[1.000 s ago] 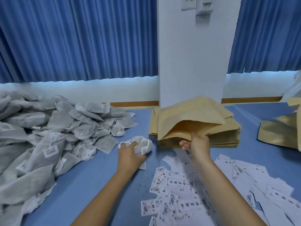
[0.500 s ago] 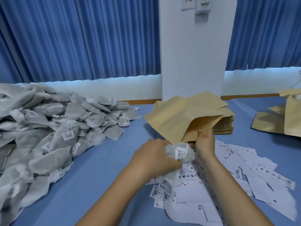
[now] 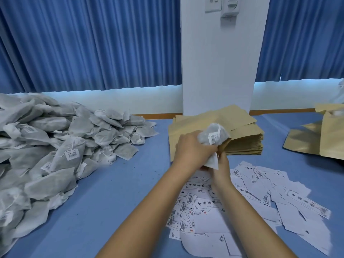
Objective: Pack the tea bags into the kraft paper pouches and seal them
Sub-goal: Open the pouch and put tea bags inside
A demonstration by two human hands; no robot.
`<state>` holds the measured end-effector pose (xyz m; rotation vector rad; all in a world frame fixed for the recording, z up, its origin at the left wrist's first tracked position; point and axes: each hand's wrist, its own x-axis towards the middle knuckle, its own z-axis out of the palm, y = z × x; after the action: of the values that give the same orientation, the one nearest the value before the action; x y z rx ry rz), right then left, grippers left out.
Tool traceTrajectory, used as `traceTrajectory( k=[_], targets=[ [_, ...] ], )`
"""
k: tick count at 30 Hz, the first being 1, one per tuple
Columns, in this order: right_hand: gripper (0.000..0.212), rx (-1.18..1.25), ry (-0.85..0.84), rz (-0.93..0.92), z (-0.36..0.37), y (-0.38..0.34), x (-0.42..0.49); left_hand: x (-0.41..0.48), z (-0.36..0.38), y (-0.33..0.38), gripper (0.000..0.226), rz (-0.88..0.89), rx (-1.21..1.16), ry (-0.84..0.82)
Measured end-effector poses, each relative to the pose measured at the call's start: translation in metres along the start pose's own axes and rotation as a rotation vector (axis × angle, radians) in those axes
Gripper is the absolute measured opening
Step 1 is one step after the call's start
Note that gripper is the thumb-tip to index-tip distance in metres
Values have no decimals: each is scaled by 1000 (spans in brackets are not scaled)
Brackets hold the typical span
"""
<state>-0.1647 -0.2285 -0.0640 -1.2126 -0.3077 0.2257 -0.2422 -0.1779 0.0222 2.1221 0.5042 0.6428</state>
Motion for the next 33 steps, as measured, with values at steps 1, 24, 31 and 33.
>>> traceTrajectory(
  k=[1,24,31,33],
  targets=[
    [18,4,-14,-22,1,1,0,2,5,-5,37,77,67,98],
    [48,120,-80,114,28,17,-22,73,23,-35,19,70,1011,-132],
    [66,-14,-242,56,29,23,-28,82,-2,-52,57,-169,1190,-426],
    [53,69,-210,67,30,20,-25,78,-4,-49,66,-125,1108,-511]
  ],
)
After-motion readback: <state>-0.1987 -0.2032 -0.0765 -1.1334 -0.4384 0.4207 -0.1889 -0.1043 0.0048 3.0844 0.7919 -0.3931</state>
